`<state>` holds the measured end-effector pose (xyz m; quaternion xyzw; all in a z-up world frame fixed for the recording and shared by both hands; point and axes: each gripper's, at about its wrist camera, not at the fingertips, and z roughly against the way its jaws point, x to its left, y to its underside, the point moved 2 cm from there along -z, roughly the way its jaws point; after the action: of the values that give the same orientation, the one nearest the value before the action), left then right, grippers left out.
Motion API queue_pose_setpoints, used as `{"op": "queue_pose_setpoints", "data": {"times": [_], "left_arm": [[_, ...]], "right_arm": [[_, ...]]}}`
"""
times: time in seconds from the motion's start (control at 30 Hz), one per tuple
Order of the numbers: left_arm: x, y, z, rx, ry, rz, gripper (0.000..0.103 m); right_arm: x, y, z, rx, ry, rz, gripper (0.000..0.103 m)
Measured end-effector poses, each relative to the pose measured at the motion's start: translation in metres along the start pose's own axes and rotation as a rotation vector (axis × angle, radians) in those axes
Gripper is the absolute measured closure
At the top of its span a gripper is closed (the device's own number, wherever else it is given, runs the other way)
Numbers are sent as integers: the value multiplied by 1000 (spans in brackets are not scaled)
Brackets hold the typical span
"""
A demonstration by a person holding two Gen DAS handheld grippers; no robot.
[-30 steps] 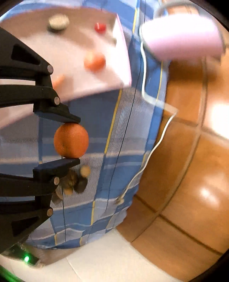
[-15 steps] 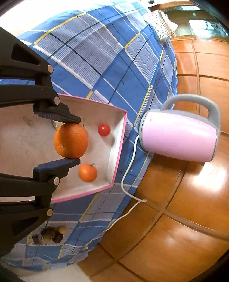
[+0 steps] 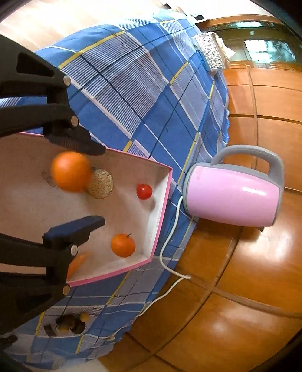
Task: Organize fruits
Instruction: 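Carry the larger orange with the left tool into the tray and release, then lift the open left tool away from the tray and hold it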
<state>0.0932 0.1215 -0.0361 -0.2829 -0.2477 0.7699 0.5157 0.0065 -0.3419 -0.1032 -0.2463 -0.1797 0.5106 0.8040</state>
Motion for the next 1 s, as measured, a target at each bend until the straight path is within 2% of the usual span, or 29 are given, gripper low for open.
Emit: {"op": "queue_pose_setpoints", "data": {"times": [0.47, 0.53, 0.77, 1.0], "left_arm": [[-13, 14, 41, -39, 70, -58, 36], [-14, 16, 46, -45, 76, -64, 34], [-21, 25, 61, -66, 84, -103, 24], [-25, 38, 67, -54, 98, -123, 18]], "right_arm": [[1, 1, 0, -1, 8, 2, 40], [1, 2, 0, 2, 8, -1, 34], [1, 3, -1, 3, 10, -13, 30], [1, 5, -2, 0, 8, -17, 19]]}}
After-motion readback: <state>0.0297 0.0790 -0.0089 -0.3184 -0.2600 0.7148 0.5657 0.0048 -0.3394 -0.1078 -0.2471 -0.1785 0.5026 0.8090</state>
